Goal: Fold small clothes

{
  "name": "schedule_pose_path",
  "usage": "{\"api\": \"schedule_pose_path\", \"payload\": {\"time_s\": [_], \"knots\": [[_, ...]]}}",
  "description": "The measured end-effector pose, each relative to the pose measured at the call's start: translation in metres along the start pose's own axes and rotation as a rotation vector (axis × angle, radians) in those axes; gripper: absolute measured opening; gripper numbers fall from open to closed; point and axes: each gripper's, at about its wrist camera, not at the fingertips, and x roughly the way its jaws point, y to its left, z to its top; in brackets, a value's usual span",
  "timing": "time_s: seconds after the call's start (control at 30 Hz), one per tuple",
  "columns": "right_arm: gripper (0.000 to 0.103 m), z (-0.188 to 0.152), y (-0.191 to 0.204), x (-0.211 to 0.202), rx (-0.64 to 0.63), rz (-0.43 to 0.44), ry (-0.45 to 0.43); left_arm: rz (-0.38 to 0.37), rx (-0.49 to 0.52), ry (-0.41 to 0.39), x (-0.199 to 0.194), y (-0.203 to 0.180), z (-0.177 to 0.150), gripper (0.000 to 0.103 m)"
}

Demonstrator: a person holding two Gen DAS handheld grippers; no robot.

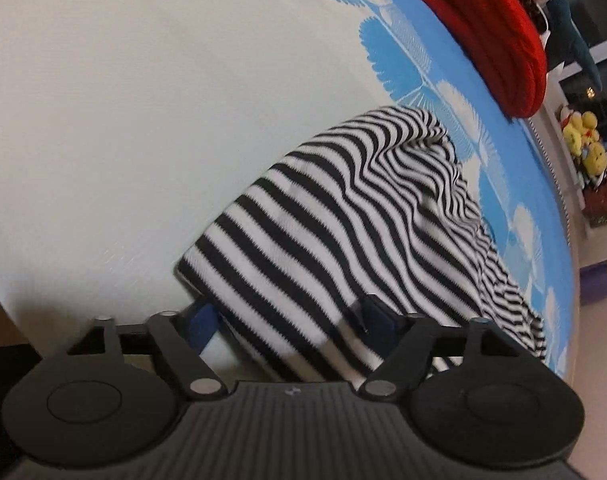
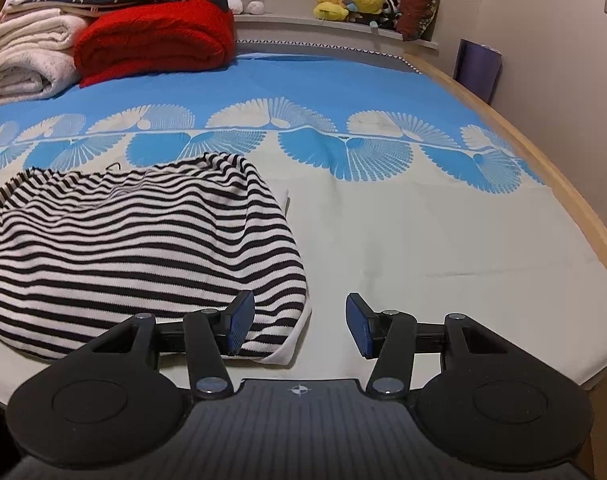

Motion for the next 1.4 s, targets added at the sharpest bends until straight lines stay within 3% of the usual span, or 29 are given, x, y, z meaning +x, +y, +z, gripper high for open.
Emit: {"api": "schedule_pose_path", "payload": {"time_s": [0.03,0.07,0.23,0.37,0.43,0.5,0.7,0.8,0.97,1.03,1.17,1.27,1.33,1.4], "knots": [[0.052,0.0,0.001,0.0,-0.009,-0.001,0.002,-0.015,-0.006,0.001,0.0,0.0,0.001,0.062],[0.052,-0.001,0.002,0.001,-0.016,-0.004,0.003,-0.034,-0.019,0.0,-0.002,0.0,0.002,0.061],[0.052,-0.001,0.002,0.001,-0.018,-0.011,0.0,-0.128,-0.079,-0.045,-0.011,-0.002,0.006,0.063],[0.052,0.0,0.001,0.003,-0.017,-0.013,0.003,-0.099,-0.094,-0.015,-0.005,0.0,0.006,0.06],[0.052,0.0,0.001,0.003,-0.016,-0.013,0.003,-0.066,-0.065,-0.01,-0.002,-0.003,0.004,0.035],[0.052,0.0,0.002,0.003,-0.015,-0.013,0.002,-0.061,-0.042,-0.015,-0.001,-0.006,0.003,0.022],[0.052,0.002,-0.001,0.009,-0.009,-0.047,0.029,-0.026,0.049,-0.064,-0.013,-0.02,-0.003,0.018],[0.051,0.005,-0.009,0.017,0.034,-0.075,0.072,0.021,0.17,-0.102,-0.023,-0.038,-0.01,0.017],[0.05,0.009,-0.03,0.025,0.153,-0.086,0.108,0.07,0.35,-0.18,-0.049,-0.097,-0.02,0.016],[0.041,0.011,-0.035,0.025,0.177,-0.085,0.106,0.076,0.414,-0.209,-0.059,-0.135,-0.03,0.015],[0.033,0.015,-0.055,0.019,0.273,-0.088,0.063,0.016,0.613,-0.28,-0.077,-0.238,-0.084,0.014],[0.03,0.016,-0.077,0.012,0.356,-0.113,0.021,-0.067,0.817,-0.304,-0.076,-0.31,-0.161,0.014],[0.03,0.014,-0.094,0.006,0.421,-0.141,-0.008,-0.139,0.971,-0.29,-0.066,-0.342,-0.221,0.014],[0.03,0.011,-0.111,0.001,0.489,-0.163,-0.034,-0.189,1.121,-0.202,-0.039,-0.359,-0.274,0.021]]}}
